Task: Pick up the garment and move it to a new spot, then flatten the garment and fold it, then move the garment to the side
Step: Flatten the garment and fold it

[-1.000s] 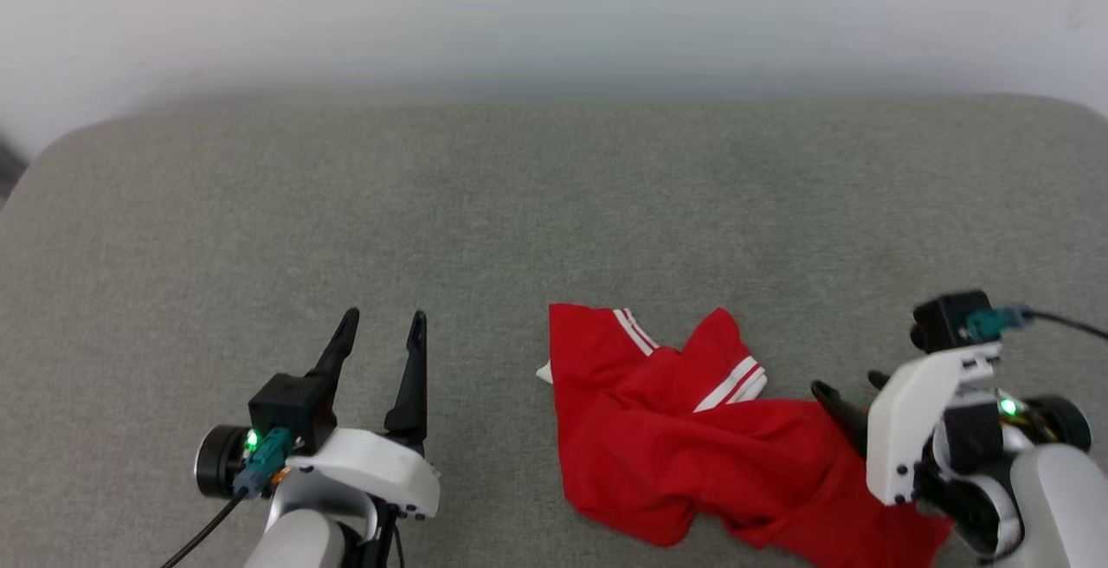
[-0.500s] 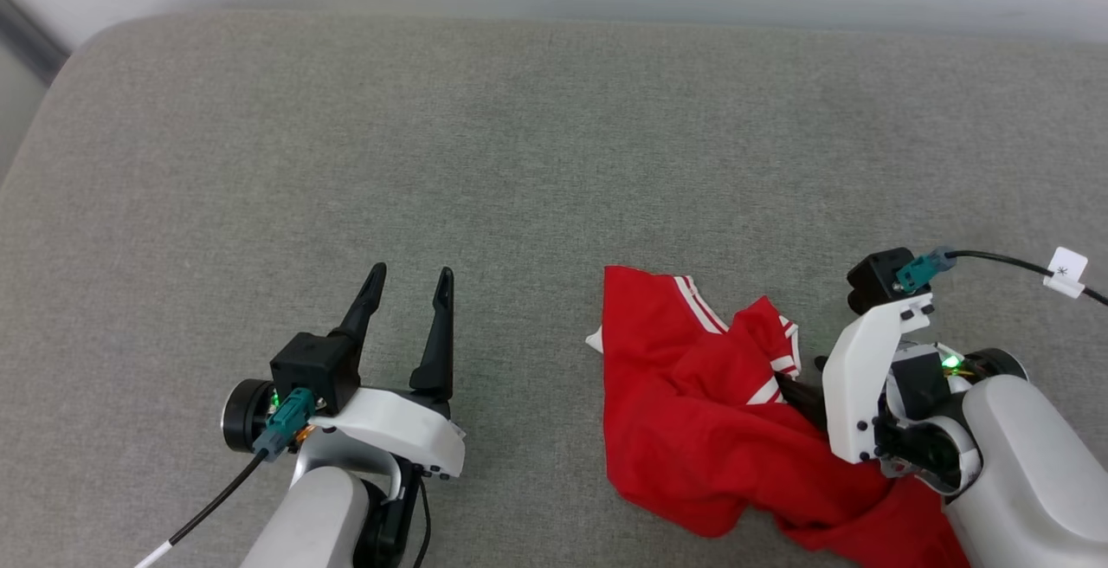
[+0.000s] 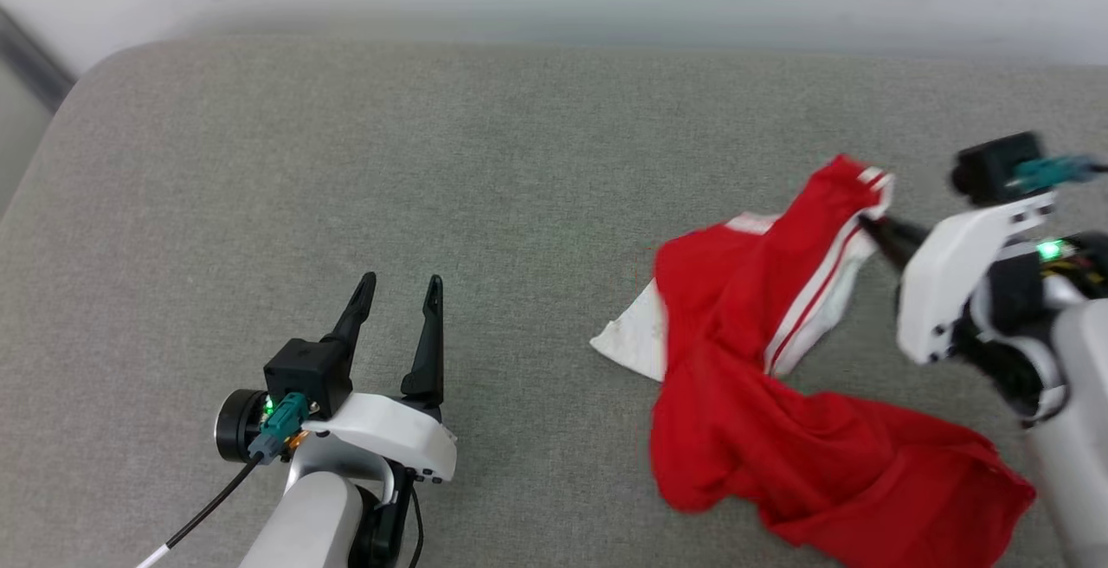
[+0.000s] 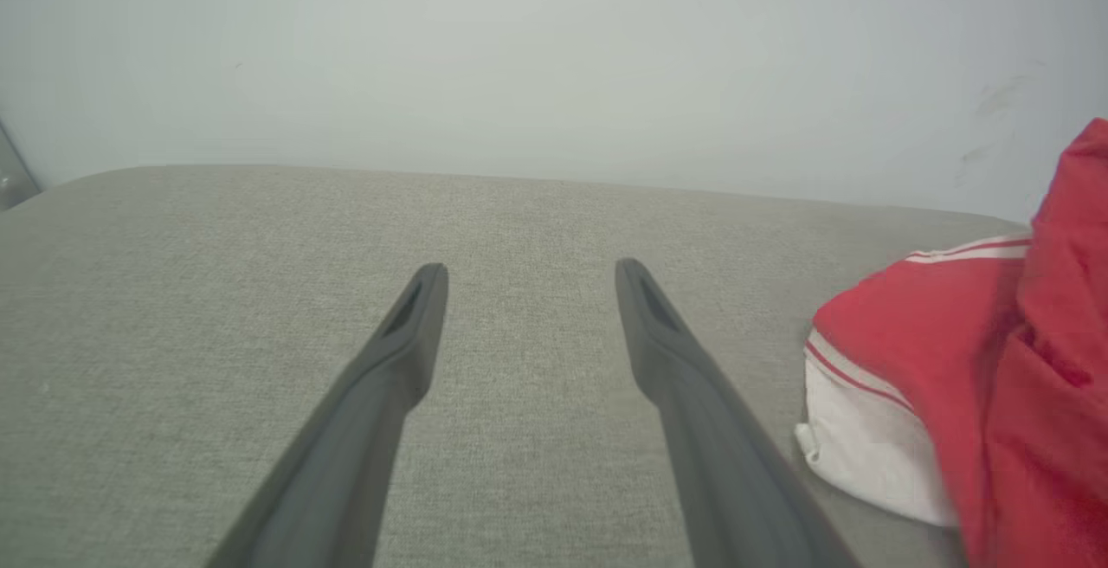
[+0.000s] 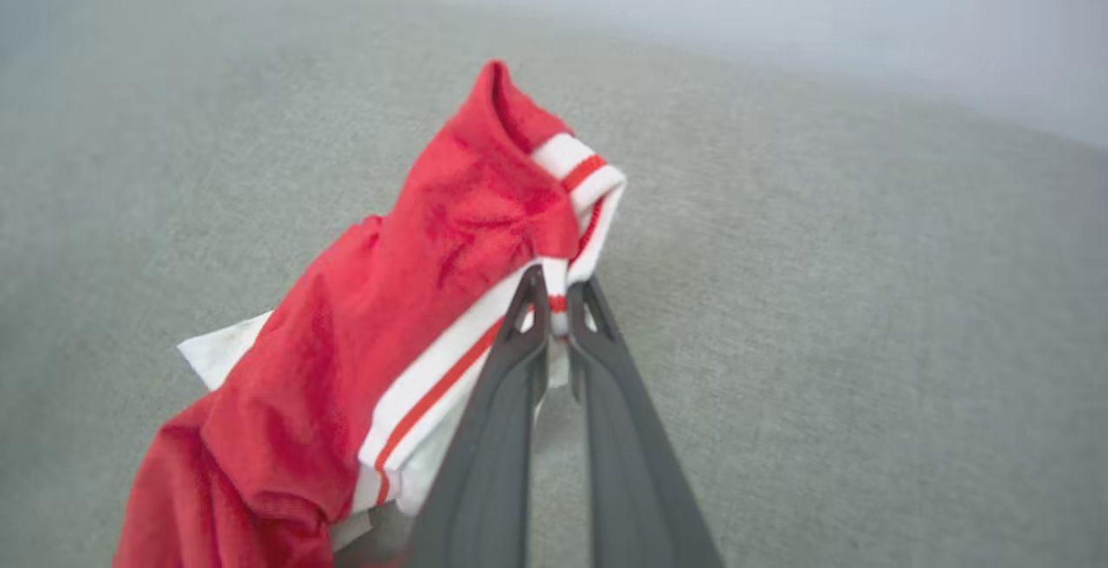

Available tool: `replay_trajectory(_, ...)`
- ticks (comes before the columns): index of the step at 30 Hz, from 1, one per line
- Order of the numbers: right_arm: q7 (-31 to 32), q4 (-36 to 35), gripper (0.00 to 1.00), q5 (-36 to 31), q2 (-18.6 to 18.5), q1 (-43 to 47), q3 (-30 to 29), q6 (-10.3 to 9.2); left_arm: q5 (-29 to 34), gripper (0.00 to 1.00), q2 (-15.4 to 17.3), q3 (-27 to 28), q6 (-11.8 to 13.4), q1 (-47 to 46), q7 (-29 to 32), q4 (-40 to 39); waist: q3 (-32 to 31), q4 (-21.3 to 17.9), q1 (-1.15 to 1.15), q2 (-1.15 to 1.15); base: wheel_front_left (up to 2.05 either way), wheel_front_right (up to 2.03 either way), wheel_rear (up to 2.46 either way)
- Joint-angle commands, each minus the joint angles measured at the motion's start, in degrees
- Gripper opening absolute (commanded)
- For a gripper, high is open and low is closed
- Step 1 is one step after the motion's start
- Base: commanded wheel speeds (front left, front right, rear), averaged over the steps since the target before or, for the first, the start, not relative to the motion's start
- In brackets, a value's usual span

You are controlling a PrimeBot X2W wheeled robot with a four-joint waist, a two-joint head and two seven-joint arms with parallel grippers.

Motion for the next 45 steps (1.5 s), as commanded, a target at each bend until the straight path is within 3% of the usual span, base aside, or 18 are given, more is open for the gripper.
replay_trajectory(1, -0.48, -0.69, 0.00, -0.51, -0.02, 0.71, -1.94, -0.06, 0.11, 1.00, -0.14, 0.10, -0.01, 0.55, -0.40, -0.12, -0.42, -0.40, 0.00, 0.00, 0.00, 0.00, 0.00)
replay_trajectory(9, -0.81, 2.14, 0.00, -4.70, 3.67, 11.80, -17.64, -0.05, 0.35, 1.00, -0.45, 0.50, -0.24, 1.20, -0.36, -0.25, -0.92, -0.94, 0.00, 0.00, 0.00, 0.00, 0.00)
replay_trajectory(10, -1.41, 3.29, 0.14, -4.87, 4.60, 13.10, -18.97, -0.05, 0.37, 1.00, -0.43, 0.54, -0.28, 1.27, -0.35, -0.19, -0.93, -1.01, 0.00, 0.00, 0.00, 0.00, 0.00)
replay_trajectory(11, -2.22, 4.29, 0.68, -5.39, 5.21, 14.22, -20.01, -0.04, 0.39, 1.00, -0.40, 0.62, -0.30, 1.33, -0.35, -0.12, -0.97, -1.09, 0.00, 0.00, 0.00, 0.00, 0.00)
replay_trajectory(12, -3.07, 5.21, 1.00, -5.39, 6.04, 14.98, -20.98, -0.05, 0.44, 1.00, -0.33, 0.64, -0.29, 1.41, -0.31, -0.02, -1.00, -1.18, 0.00, 0.00, 0.00, 0.00, 0.00)
replay_trajectory(18, -15.66, 6.49, 1.00, -6.51, 9.34, 17.67, -23.34, -0.05, 0.31, 1.00, 0.23, 1.04, 0.07, 2.22, -0.31, 0.28, -1.85, -1.78, 0.00, 0.00, 0.00, 0.00, 0.00)
replay_trajectory(23, -26.88, 3.21, 1.00, -9.11, 10.08, 19.14, -23.04, -0.05, -0.16, 1.00, 1.11, 1.51, 0.50, 3.48, -0.21, 0.44, -3.74, -2.60, 0.00, 0.00, 0.00, 0.00, 0.00)
replay_trajectory(28, -33.56, -1.84, 1.00, -13.17, 11.16, 21.53, -21.77, -0.05, -0.38, 1.00, 1.76, 1.82, 1.38, 4.89, 0.25, 0.23, -6.28, -3.30, 0.00, 0.00, 0.00, 0.00, 0.00)
replay_trajectory(33, -35.55, -7.92, 1.00, -15.99, 12.85, 25.61, -19.92, -0.05, -0.78, 1.00, 2.51, 1.96, 1.94, 6.68, 0.90, -0.35, -8.77, -3.70, 0.00, 0.00, 0.00, 0.00, 0.00)
replay_trajectory(45, -32.35, -19.32, 1.00, -18.16, 15.75, 35.28, -16.67, -0.05, -1.01, 1.00, 3.49, 1.43, 3.12, 9.32, 2.61, -2.47, -11.15, -4.59, 0.00, 0.00, 0.00, 0.00, 0.00)
